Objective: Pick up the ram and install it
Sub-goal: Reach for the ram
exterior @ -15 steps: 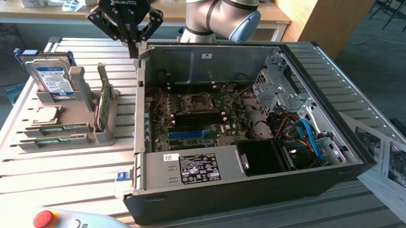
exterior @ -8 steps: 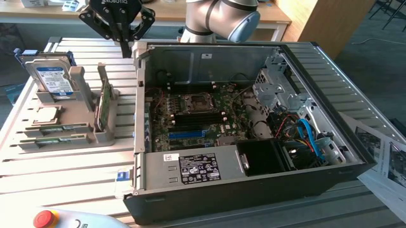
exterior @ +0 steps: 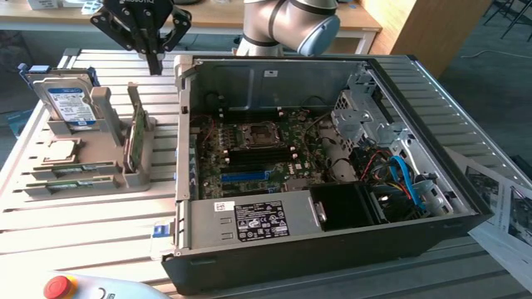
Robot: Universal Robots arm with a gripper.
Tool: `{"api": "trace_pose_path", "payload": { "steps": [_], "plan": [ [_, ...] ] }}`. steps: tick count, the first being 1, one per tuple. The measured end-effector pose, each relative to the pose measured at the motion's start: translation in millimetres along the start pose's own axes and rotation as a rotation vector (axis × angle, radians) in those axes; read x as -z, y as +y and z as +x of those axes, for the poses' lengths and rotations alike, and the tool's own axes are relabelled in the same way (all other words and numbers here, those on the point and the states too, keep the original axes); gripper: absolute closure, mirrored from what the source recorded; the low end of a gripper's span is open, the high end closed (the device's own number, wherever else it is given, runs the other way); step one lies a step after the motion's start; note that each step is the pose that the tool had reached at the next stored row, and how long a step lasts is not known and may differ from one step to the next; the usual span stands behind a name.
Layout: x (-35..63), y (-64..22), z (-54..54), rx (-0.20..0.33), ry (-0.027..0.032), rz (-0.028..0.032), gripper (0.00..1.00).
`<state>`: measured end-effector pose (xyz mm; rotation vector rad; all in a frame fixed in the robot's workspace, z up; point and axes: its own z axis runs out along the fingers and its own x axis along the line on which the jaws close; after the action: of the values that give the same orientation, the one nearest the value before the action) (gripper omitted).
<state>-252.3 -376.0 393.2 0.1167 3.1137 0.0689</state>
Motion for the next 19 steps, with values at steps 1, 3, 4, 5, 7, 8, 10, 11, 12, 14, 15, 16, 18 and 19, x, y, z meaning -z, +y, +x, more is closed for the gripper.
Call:
{"api": "trace_pose_path", "payload": {
  "steps": [1, 3, 4, 5, 7, 8, 10, 11, 12, 14, 15, 16, 18, 19],
  "plan": [
    [0.0, 0.2, 2.0, 0.000, -0.0001, 0.0000, 0.90],
    [0.1, 0.6, 6.3, 0.000, 0.0000, 0.0000, 0.90],
    [0.2, 0.7, 8.3, 0.000, 0.0000, 0.0001, 0.90],
    [0.2, 0.8, 10.5, 0.000, 0.0000, 0.0001, 0.90],
    [0.3, 0.9, 15.2, 0.000, 0.0000, 0.0000, 0.90],
    [0.4, 0.8, 17.7, 0.000, 0.0000, 0.0000, 0.90],
    [0.5, 0.9, 22.9, 0.000, -0.0001, 0.0000, 0.90],
    [0.6, 0.9, 25.3, 0.000, 0.0000, 0.0000, 0.90],
    [0.6, 1.0, 27.7, 0.000, 0.0000, 0.0000, 0.90],
    [0.7, 1.2, 32.7, 0.000, 0.0000, 0.0000, 0.90],
    [0.8, 1.3, 35.2, 0.000, 0.0000, 0.0000, 0.90],
    [0.9, 1.5, 37.8, 0.000, 0.0001, 0.0001, 0.90],
    [0.9, 1.9, 42.9, 0.000, -0.0001, 0.0000, 0.90],
    [1.0, 2.1, 45.4, 0.000, 0.0001, 0.0000, 0.90]
  ]
}}
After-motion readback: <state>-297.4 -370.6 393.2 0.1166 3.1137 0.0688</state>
